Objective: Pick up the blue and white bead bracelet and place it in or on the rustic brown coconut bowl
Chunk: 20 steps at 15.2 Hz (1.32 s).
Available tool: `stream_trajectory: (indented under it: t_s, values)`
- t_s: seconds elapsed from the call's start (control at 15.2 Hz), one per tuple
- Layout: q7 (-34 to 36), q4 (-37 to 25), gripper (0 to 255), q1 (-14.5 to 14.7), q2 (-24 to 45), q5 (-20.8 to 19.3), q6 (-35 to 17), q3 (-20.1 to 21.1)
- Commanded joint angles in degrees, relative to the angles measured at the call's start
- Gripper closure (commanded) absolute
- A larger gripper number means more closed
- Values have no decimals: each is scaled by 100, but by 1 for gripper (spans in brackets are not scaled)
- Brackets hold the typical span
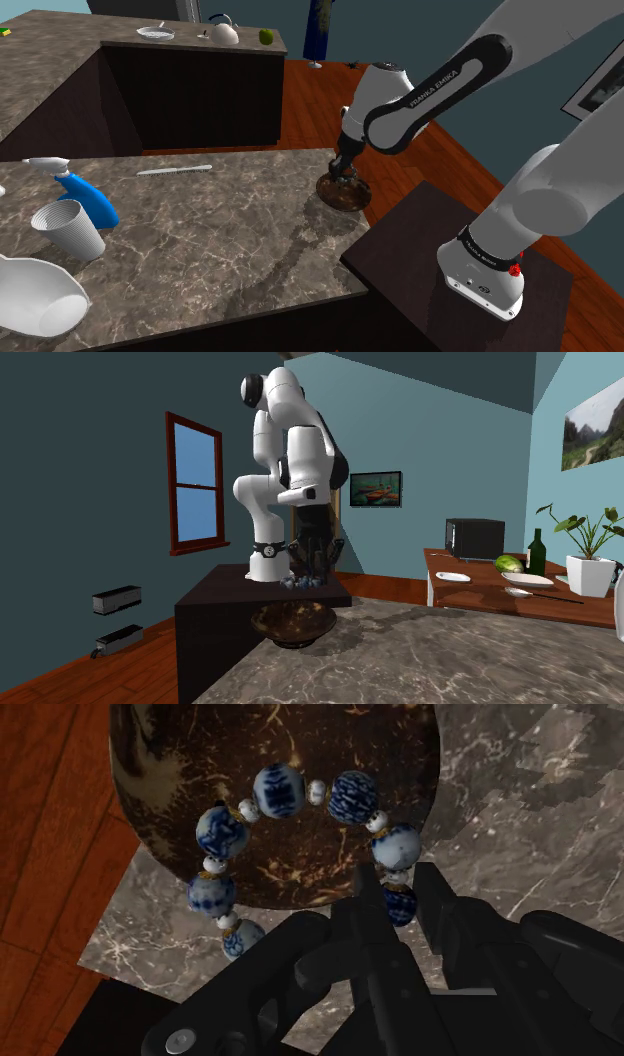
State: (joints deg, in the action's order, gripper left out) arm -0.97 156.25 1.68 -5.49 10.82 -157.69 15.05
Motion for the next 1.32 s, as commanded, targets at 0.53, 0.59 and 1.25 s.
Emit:
stream_trajectory:
  t_s: [0.53,0.59,1.25]
  values:
    - [-317,269,255,-41,555,101,-807,-111]
    - [-308,265,255,-43,664,80,-911,-113]
    - [-229,214,255,-21,1254,-82,-1446,-171]
